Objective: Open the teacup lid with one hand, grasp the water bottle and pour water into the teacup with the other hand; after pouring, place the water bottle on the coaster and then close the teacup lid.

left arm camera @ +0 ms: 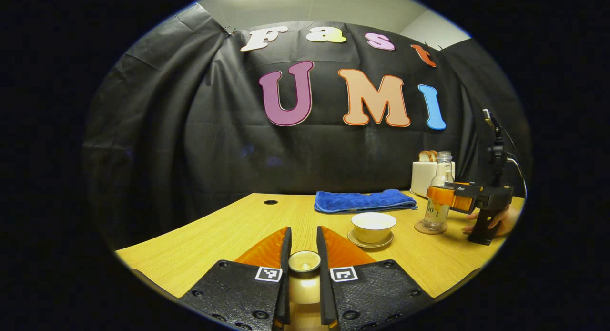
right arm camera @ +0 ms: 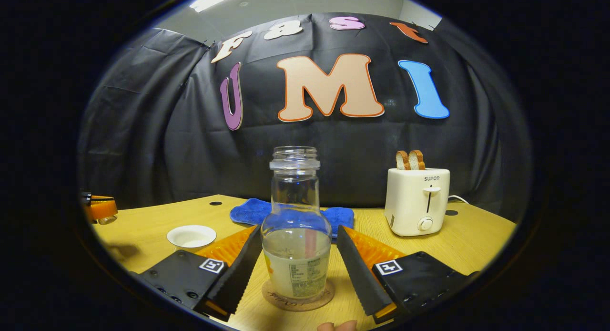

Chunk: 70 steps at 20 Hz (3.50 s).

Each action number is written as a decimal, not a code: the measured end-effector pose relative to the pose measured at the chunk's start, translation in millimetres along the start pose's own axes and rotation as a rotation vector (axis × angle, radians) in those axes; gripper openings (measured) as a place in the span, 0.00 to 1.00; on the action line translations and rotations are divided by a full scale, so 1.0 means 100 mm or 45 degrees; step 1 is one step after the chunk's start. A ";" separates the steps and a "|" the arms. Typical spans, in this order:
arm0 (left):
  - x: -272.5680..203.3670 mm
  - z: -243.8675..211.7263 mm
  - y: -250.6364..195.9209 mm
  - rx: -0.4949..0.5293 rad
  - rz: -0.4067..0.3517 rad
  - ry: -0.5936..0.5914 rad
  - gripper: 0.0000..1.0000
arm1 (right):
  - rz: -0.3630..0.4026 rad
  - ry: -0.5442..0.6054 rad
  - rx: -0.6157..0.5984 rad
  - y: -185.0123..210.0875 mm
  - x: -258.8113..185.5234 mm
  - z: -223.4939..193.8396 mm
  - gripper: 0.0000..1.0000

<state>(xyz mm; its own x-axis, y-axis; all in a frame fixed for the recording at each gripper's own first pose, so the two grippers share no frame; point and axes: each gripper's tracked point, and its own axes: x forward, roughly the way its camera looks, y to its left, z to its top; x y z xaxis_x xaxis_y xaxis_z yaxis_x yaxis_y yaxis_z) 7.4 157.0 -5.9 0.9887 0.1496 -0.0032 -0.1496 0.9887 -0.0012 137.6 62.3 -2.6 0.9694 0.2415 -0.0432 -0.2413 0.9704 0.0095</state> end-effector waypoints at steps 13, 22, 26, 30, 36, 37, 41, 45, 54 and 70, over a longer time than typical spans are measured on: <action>0.41 -0.01 -0.40 -0.002 -0.126 -0.002 0.22 | 0.116 -0.004 0.002 -0.10 -0.83 0.04 0.98; 0.85 0.07 -0.72 -0.006 -0.183 -0.034 0.22 | 0.099 -0.006 0.001 -0.33 -1.09 0.07 0.98; 1.02 0.14 -0.93 0.023 -0.217 -0.039 0.22 | 0.099 -0.006 0.001 -0.34 -1.10 0.07 0.98; 1.22 0.13 -1.14 0.074 -0.256 -0.009 0.22 | 0.099 -0.007 0.001 -0.34 -1.10 0.06 0.98; 1.39 0.02 -1.29 0.101 -0.287 0.028 0.22 | 0.100 -0.007 0.001 -0.33 -1.09 0.06 0.98; 1.40 0.00 -1.30 0.107 -0.288 0.039 0.22 | 0.100 -0.008 0.001 -0.34 -1.10 0.06 0.98; 1.44 -0.06 -1.33 0.115 -0.295 0.062 0.22 | 0.100 -0.008 0.001 -0.34 -1.10 0.06 0.98; 1.47 -0.09 -1.37 0.120 -0.298 0.070 0.22 | 0.100 -0.008 0.001 -0.34 -1.10 0.05 0.98; 1.50 -0.18 -1.39 0.161 -0.292 0.141 0.22 | 0.101 -0.009 0.001 -0.34 -1.10 0.05 0.98; 1.50 -0.25 -1.38 0.205 -0.272 0.212 0.27 | 0.089 -0.010 0.000 -0.39 -1.15 0.05 0.98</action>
<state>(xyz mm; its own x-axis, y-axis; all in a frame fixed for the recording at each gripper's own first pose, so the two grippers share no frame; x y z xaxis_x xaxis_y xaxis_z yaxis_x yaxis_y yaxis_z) 176.0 43.0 -31.6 0.9817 -0.0509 -0.1834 0.0771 0.9873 0.1386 36.2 -3.3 7.3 0.9504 0.3090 -0.0346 -0.3088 0.9511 0.0126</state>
